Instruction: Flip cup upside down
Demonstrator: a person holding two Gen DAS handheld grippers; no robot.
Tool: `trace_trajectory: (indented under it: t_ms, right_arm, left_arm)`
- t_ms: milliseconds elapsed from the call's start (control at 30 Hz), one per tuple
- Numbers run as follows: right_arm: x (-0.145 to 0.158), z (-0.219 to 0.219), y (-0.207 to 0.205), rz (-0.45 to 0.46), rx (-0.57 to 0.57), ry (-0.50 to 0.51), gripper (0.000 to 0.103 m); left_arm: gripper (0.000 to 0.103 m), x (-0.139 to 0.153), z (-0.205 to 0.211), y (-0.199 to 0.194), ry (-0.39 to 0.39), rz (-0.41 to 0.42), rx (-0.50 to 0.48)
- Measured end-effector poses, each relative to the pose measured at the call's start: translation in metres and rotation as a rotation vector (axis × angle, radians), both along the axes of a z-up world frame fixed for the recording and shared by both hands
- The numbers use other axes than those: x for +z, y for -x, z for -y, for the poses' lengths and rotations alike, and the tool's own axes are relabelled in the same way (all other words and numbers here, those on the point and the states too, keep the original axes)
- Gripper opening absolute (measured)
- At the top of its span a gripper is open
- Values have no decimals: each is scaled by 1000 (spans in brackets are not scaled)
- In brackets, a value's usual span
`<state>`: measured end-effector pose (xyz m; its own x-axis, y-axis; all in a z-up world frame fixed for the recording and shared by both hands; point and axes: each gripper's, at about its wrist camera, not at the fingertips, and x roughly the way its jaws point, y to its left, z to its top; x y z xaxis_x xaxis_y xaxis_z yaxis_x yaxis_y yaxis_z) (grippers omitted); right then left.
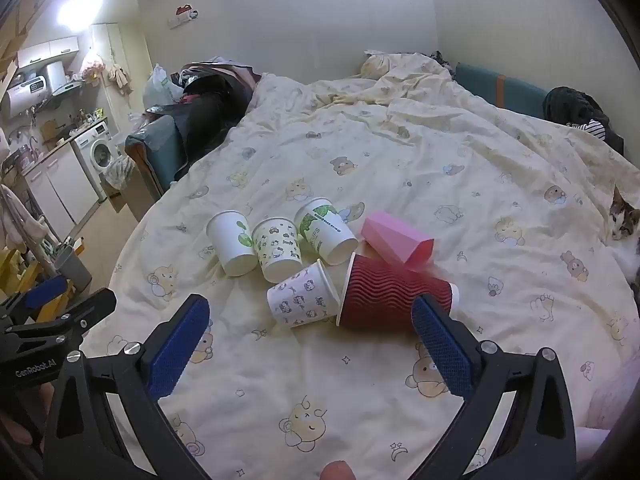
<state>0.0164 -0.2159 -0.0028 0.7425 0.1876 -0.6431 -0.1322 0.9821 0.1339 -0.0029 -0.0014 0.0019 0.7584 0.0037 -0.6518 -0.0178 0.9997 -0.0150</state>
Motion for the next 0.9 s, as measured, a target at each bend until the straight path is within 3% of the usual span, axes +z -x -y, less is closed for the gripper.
trace_trajectory:
  t_ms: [200,900]
  right_arm:
    - [0,1,-1,1,-4,-4,103]
    - [-2,-2,-2,-7,-6,7,103]
  left_arm:
    - [103,1,0,-2,13,-32,-1]
    - [103,0,-4,-3,20,-18,8]
